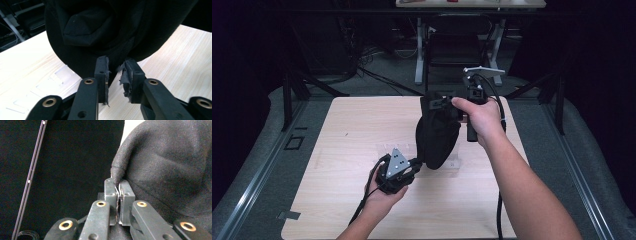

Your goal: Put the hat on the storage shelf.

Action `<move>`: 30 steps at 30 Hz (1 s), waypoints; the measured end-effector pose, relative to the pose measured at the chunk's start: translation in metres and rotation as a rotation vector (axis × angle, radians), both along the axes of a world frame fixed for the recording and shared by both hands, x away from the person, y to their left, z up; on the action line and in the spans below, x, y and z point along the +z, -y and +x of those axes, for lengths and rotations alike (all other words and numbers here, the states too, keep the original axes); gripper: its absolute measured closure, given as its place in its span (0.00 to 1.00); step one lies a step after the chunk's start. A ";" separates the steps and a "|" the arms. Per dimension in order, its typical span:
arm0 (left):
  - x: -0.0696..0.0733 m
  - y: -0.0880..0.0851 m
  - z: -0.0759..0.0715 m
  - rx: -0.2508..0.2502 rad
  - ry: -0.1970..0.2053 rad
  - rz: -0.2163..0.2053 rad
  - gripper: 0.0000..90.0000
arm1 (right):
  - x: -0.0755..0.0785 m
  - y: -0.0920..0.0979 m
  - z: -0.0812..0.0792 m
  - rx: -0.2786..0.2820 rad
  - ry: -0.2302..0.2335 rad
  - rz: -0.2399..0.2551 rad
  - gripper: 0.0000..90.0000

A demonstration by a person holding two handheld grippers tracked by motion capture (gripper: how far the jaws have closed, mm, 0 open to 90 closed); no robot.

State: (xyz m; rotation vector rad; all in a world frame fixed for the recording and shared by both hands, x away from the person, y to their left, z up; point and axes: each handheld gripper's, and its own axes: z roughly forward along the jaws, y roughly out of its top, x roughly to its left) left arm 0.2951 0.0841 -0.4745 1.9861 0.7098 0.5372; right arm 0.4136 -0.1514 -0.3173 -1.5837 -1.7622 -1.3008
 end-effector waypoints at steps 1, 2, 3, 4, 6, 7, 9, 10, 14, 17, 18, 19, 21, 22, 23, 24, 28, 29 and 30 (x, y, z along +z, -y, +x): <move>0.000 0.000 0.000 -0.001 0.004 0.007 0.86 | 0.000 0.000 0.000 0.007 -0.001 -0.001 0.97; 0.000 0.000 -0.001 -0.001 0.012 0.016 0.86 | 0.000 0.000 0.000 0.008 -0.001 -0.001 0.97; 0.000 0.000 -0.001 -0.002 0.016 0.022 0.87 | 0.000 0.000 0.000 0.007 -0.002 -0.001 0.97; 0.000 0.000 -0.001 -0.002 0.019 0.025 0.87 | 0.000 0.000 0.000 0.005 -0.001 -0.001 0.97; 0.000 0.000 -0.002 -0.004 0.022 0.029 0.88 | 0.001 0.000 0.000 0.003 -0.001 0.001 0.96; 0.000 -0.001 -0.002 -0.005 0.025 0.031 0.89 | 0.001 0.001 0.000 0.004 -0.001 0.003 0.96; 0.000 -0.001 -0.002 -0.007 0.029 0.038 0.89 | 0.001 0.001 -0.001 0.008 -0.001 0.004 0.95; 0.000 -0.002 -0.002 -0.008 0.028 0.040 0.89 | 0.001 0.001 -0.001 0.010 -0.001 0.005 0.94; 0.000 -0.003 -0.003 -0.006 0.036 0.045 0.90 | 0.002 0.002 -0.002 0.019 -0.004 0.019 0.90; -0.001 -0.002 -0.005 -0.004 0.055 0.057 0.90 | 0.003 0.004 -0.003 0.029 -0.010 0.043 0.87; -0.002 -0.002 -0.005 -0.004 0.061 0.061 0.91 | 0.004 0.004 -0.004 0.031 -0.009 0.045 0.86; -0.002 -0.002 -0.006 -0.004 0.063 0.062 0.91 | 0.004 0.005 -0.005 0.032 -0.003 0.050 0.85; -0.002 -0.002 -0.006 -0.003 0.067 0.066 0.91 | 0.005 0.006 -0.006 0.037 -0.005 0.054 0.84; -0.002 -0.003 -0.006 0.000 0.069 0.064 0.91 | 0.007 0.009 -0.007 0.029 0.003 0.066 0.83; -0.002 -0.004 -0.005 0.003 0.068 0.065 0.91 | 0.007 0.010 -0.007 0.023 0.003 0.069 0.83; -0.002 -0.004 -0.005 0.003 0.068 0.065 0.92 | 0.007 0.010 -0.007 0.023 0.003 0.069 0.83; -0.003 -0.009 -0.006 0.012 0.074 0.072 0.93 | 0.010 0.021 -0.009 0.016 0.011 0.078 0.83; -0.004 -0.011 -0.006 0.016 0.079 0.076 0.93 | 0.010 0.024 -0.010 0.009 0.012 0.075 0.83; -0.004 -0.013 -0.006 0.017 0.077 0.079 0.94 | 0.011 0.026 -0.010 0.009 0.012 0.073 0.83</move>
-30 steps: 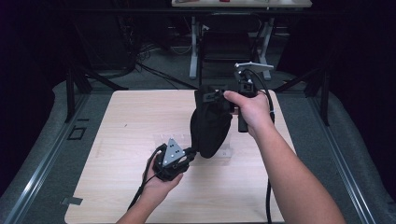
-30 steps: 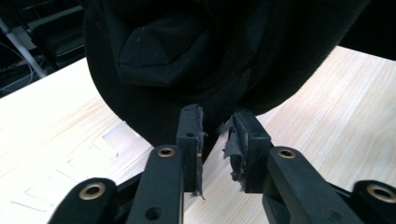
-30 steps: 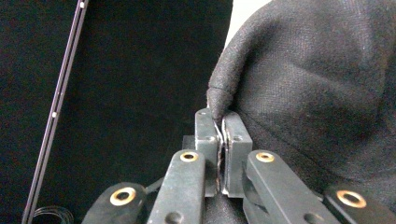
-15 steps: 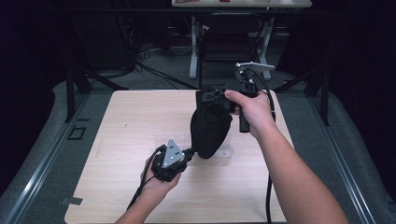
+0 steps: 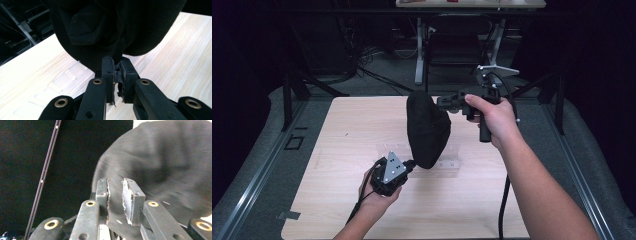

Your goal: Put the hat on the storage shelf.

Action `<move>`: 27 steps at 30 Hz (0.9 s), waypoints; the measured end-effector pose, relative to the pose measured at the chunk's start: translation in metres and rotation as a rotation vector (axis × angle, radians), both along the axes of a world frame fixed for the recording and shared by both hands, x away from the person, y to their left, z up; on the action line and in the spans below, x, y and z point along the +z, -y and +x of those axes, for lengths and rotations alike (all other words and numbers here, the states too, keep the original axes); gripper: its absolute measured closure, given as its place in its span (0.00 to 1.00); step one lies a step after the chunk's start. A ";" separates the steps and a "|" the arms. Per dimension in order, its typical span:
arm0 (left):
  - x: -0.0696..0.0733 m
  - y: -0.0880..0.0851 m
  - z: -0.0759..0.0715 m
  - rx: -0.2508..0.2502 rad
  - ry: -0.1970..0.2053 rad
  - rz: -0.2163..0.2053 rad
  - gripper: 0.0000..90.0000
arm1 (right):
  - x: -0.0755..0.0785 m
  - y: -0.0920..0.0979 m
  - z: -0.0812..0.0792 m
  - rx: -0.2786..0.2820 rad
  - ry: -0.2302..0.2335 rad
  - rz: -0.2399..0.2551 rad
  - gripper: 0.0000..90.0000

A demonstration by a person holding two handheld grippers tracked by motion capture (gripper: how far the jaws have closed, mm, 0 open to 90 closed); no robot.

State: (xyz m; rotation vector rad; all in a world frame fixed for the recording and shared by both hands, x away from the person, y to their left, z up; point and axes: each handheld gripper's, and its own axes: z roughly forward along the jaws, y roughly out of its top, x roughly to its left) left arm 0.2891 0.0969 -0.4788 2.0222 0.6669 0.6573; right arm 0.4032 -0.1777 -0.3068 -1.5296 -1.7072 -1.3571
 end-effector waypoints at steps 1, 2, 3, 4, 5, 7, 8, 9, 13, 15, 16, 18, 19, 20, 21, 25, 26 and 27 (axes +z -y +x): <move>0.000 -0.001 0.000 0.002 0.003 0.003 0.94 | 0.000 0.003 0.000 -0.005 0.001 -0.002 0.83; -0.001 -0.002 0.000 0.006 0.002 0.009 0.94 | 0.000 0.006 -0.001 -0.012 0.002 -0.005 0.83; -0.001 -0.003 0.000 0.010 0.004 0.016 0.94 | 0.001 0.008 -0.001 -0.016 0.002 -0.004 0.83; -0.002 -0.004 -0.001 0.013 0.012 0.023 0.94 | 0.001 0.010 -0.001 -0.023 0.001 0.000 0.83; -0.002 -0.004 -0.001 0.016 0.016 0.030 0.95 | 0.002 0.012 -0.002 -0.026 0.002 0.001 0.83; -0.004 -0.005 -0.001 0.018 0.013 0.027 0.95 | 0.002 0.016 -0.002 -0.024 0.005 0.007 0.83; -0.004 -0.005 -0.001 0.018 0.013 0.027 0.95 | 0.002 0.016 -0.002 -0.024 0.005 0.007 0.83; -0.005 -0.007 -0.001 0.020 0.012 0.027 0.95 | 0.003 0.017 -0.003 -0.027 0.005 0.005 0.83; -0.007 -0.009 -0.001 0.021 0.013 0.035 0.95 | 0.003 0.020 -0.004 -0.033 0.005 0.002 0.83; -0.008 -0.011 0.000 0.022 0.009 0.036 0.95 | 0.003 0.021 -0.004 -0.029 0.005 0.000 0.83; -0.009 -0.013 0.000 0.026 0.002 0.035 0.94 | 0.003 0.023 -0.005 -0.030 0.008 -0.001 0.83; -0.010 -0.014 0.001 0.030 -0.001 0.031 0.94 | 0.003 0.024 -0.005 -0.030 0.009 -0.002 0.83; -0.013 -0.016 0.002 0.037 -0.019 0.026 0.94 | 0.003 0.024 -0.006 -0.032 0.009 -0.002 0.83; -0.013 -0.016 0.002 0.037 -0.019 0.026 0.94 | 0.003 0.024 -0.006 -0.034 0.010 -0.001 0.83; -0.018 -0.017 0.004 0.045 -0.038 0.026 0.94 | 0.003 0.024 -0.006 -0.034 0.010 -0.003 0.82; -0.027 -0.022 0.006 0.057 -0.062 0.012 0.94 | 0.002 0.026 -0.007 -0.033 0.011 -0.010 0.82; -0.028 -0.024 0.006 0.060 -0.068 0.007 0.94 | 0.002 0.026 -0.007 -0.038 0.010 -0.008 0.82; -0.029 -0.026 0.006 0.060 -0.067 0.006 0.94 | 0.001 0.027 -0.007 -0.038 0.009 -0.010 0.82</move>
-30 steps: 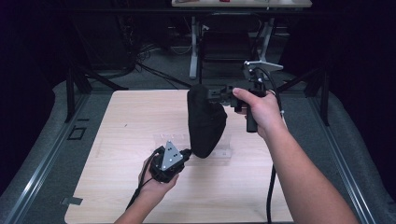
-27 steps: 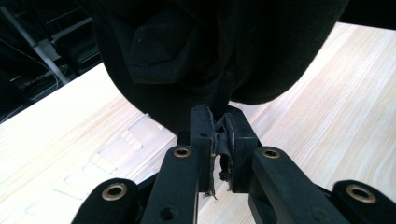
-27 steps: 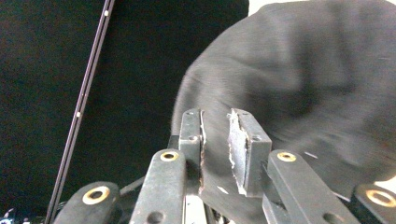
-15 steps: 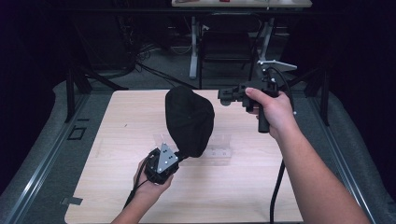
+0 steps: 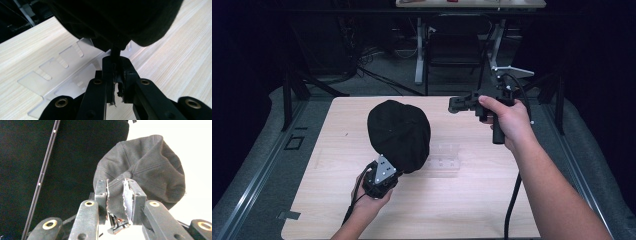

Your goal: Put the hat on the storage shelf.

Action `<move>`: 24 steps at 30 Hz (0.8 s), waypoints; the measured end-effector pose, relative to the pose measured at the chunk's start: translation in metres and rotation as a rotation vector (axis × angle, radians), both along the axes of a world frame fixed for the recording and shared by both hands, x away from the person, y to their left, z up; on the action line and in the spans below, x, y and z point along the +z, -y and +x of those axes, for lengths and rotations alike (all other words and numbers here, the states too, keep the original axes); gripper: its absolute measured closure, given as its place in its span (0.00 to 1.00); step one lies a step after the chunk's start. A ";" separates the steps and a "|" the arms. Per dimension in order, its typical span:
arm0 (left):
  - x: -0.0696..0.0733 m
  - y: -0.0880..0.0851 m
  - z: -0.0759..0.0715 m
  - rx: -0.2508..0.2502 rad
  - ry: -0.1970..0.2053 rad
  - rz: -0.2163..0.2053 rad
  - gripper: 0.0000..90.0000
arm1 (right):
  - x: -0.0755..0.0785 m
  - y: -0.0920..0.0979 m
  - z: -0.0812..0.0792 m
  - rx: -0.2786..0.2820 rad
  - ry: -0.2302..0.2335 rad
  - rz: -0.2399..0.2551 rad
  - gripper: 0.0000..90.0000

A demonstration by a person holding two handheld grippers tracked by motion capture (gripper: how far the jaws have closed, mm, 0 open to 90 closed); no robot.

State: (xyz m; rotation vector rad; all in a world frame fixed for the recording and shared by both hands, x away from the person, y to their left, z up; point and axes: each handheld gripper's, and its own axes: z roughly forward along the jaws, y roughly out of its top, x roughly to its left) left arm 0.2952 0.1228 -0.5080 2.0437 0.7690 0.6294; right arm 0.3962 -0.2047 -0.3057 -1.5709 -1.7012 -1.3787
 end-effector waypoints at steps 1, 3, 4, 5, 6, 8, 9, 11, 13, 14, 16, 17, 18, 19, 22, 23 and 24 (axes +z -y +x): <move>0.000 0.000 0.000 0.000 0.000 0.000 0.94 | 0.000 0.000 0.000 0.000 0.000 0.000 0.82; -0.002 -0.003 0.000 0.011 -0.010 -0.008 0.93 | -0.001 0.002 0.000 -0.001 -0.002 -0.005 0.82; -0.003 -0.004 0.000 0.013 -0.012 -0.009 0.93 | -0.002 0.003 0.000 -0.003 -0.002 -0.004 0.82; -0.003 -0.005 0.001 0.017 -0.019 -0.010 0.93 | -0.002 0.003 0.000 -0.007 -0.003 -0.004 0.82; -0.004 -0.007 0.001 0.019 -0.025 -0.016 0.92 | -0.002 0.004 -0.001 -0.008 -0.002 -0.004 0.82; -0.006 -0.010 0.001 0.023 -0.041 -0.039 0.92 | -0.003 0.005 -0.001 -0.008 -0.001 -0.006 0.81; -0.006 -0.010 0.001 0.023 -0.041 -0.039 0.92 | -0.003 0.006 -0.002 -0.006 -0.001 -0.006 0.81; -0.007 -0.011 0.001 0.021 -0.040 -0.043 0.92 | -0.003 0.006 -0.002 -0.007 0.001 -0.007 0.81; -0.007 -0.012 0.000 0.017 -0.035 -0.038 0.92 | -0.003 0.007 -0.003 -0.010 0.001 -0.014 0.81; -0.008 -0.011 -0.001 0.021 -0.032 -0.041 0.91 | -0.005 0.009 -0.005 -0.013 0.003 -0.020 0.81; -0.007 -0.012 -0.002 0.022 -0.028 -0.047 0.90 | -0.005 0.011 -0.006 -0.010 0.007 -0.030 0.80; -0.007 -0.012 -0.002 0.022 -0.028 -0.047 0.89 | -0.005 0.011 -0.006 -0.010 0.007 -0.030 0.80; -0.006 -0.014 -0.003 0.026 -0.030 -0.075 0.88 | -0.006 0.013 -0.008 -0.011 0.012 -0.044 0.80; -0.006 -0.014 -0.003 0.026 -0.030 -0.075 0.86 | -0.007 0.014 -0.009 -0.016 0.015 -0.048 0.80; -0.001 -0.027 -0.005 0.029 -0.056 -0.155 0.79 | -0.008 0.017 -0.013 -0.016 0.031 -0.095 0.78; -0.001 -0.027 -0.005 0.029 -0.056 -0.155 0.77 | -0.008 0.017 -0.013 -0.016 0.031 -0.095 0.78; 0.000 -0.034 -0.007 0.030 -0.061 -0.178 0.75 | -0.010 0.019 -0.017 -0.021 0.044 -0.106 0.77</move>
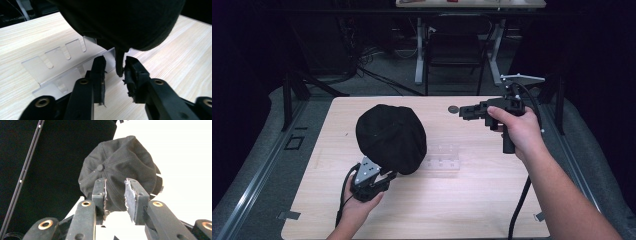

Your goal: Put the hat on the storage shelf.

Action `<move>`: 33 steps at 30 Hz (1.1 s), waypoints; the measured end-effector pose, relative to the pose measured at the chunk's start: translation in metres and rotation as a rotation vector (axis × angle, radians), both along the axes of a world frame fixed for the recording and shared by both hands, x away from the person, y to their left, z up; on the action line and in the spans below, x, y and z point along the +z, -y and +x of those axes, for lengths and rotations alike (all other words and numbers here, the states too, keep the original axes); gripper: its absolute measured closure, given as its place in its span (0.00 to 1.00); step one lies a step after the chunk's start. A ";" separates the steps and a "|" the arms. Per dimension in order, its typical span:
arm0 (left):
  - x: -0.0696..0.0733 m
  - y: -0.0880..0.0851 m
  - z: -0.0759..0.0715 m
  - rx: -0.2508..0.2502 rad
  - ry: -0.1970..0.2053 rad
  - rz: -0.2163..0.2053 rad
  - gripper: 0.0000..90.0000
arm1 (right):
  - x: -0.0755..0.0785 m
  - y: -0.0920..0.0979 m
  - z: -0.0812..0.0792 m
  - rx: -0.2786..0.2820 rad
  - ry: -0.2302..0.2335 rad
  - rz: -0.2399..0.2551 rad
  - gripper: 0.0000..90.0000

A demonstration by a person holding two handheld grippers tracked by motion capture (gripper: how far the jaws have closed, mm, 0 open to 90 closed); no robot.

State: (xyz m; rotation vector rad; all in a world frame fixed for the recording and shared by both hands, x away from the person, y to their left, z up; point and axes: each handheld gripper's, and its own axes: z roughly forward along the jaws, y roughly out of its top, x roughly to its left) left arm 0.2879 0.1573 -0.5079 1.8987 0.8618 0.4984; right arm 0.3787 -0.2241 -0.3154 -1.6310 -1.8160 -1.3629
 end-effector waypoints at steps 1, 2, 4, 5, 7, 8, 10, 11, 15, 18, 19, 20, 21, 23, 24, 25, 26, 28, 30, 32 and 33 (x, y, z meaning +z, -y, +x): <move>0.000 -0.003 -0.001 0.003 -0.006 -0.018 0.73 | -0.001 0.000 -0.001 0.001 0.003 -0.007 0.77; -0.001 -0.007 -0.002 0.007 -0.015 -0.028 0.71 | -0.002 0.001 -0.004 0.006 0.009 -0.023 0.76; -0.001 -0.010 -0.003 0.011 -0.025 -0.032 0.66 | -0.003 0.002 -0.006 0.009 0.015 -0.042 0.75; -0.002 -0.013 -0.003 0.017 -0.033 -0.044 0.66 | -0.005 0.002 -0.008 0.002 0.020 -0.061 0.74; -0.003 -0.019 -0.005 0.022 -0.046 -0.046 0.61 | -0.008 0.004 -0.012 -0.004 0.039 -0.111 0.73; -0.004 -0.026 -0.008 0.026 -0.048 -0.047 0.58 | -0.009 0.006 -0.016 -0.011 0.059 -0.133 0.72; -0.005 -0.031 -0.010 0.035 -0.048 -0.048 0.55 | -0.010 0.010 -0.021 -0.018 0.080 -0.143 0.70; -0.005 -0.031 -0.010 0.035 -0.048 -0.048 0.54 | -0.010 0.011 -0.023 -0.026 0.091 -0.140 0.67; -0.007 -0.045 -0.014 0.055 -0.057 -0.048 0.51 | -0.014 0.014 -0.032 -0.041 0.127 -0.162 0.64; -0.012 -0.059 -0.018 0.085 -0.073 -0.034 0.49 | -0.025 0.017 -0.044 -0.038 0.157 -0.206 0.60; -0.012 -0.059 -0.018 0.085 -0.073 -0.034 0.49 | -0.025 0.017 -0.044 -0.038 0.157 -0.206 0.60; -0.015 -0.066 -0.020 0.100 -0.077 -0.033 0.49 | -0.031 0.018 -0.050 -0.042 0.179 -0.237 0.58; -0.015 -0.066 -0.020 0.100 -0.077 -0.033 0.48 | -0.035 0.018 -0.053 -0.042 0.195 -0.249 0.57; -0.019 -0.072 -0.021 0.118 -0.085 -0.039 0.48 | -0.038 0.018 -0.057 -0.046 0.209 -0.263 0.55; -0.022 -0.075 -0.021 0.129 -0.093 -0.053 0.48 | -0.041 0.018 -0.060 -0.055 0.232 -0.281 0.53; -0.024 -0.077 -0.021 0.134 -0.099 -0.059 0.47 | -0.046 0.019 -0.064 -0.060 0.256 -0.297 0.51; -0.028 -0.081 -0.020 0.144 -0.114 -0.066 0.47 | -0.053 0.020 -0.069 -0.075 0.271 -0.310 0.50; -0.030 -0.083 -0.020 0.146 -0.121 -0.066 0.47 | -0.058 0.020 -0.071 -0.080 0.282 -0.313 0.49; -0.033 -0.086 -0.018 0.156 -0.122 -0.072 0.47 | -0.072 0.022 -0.077 -0.096 0.316 -0.366 0.47; -0.034 -0.086 -0.018 0.159 -0.126 -0.073 0.47 | -0.083 0.024 -0.080 -0.114 0.323 -0.381 0.47; -0.035 -0.087 -0.018 0.162 -0.127 -0.072 0.47 | -0.083 0.024 -0.080 -0.114 0.323 -0.381 0.47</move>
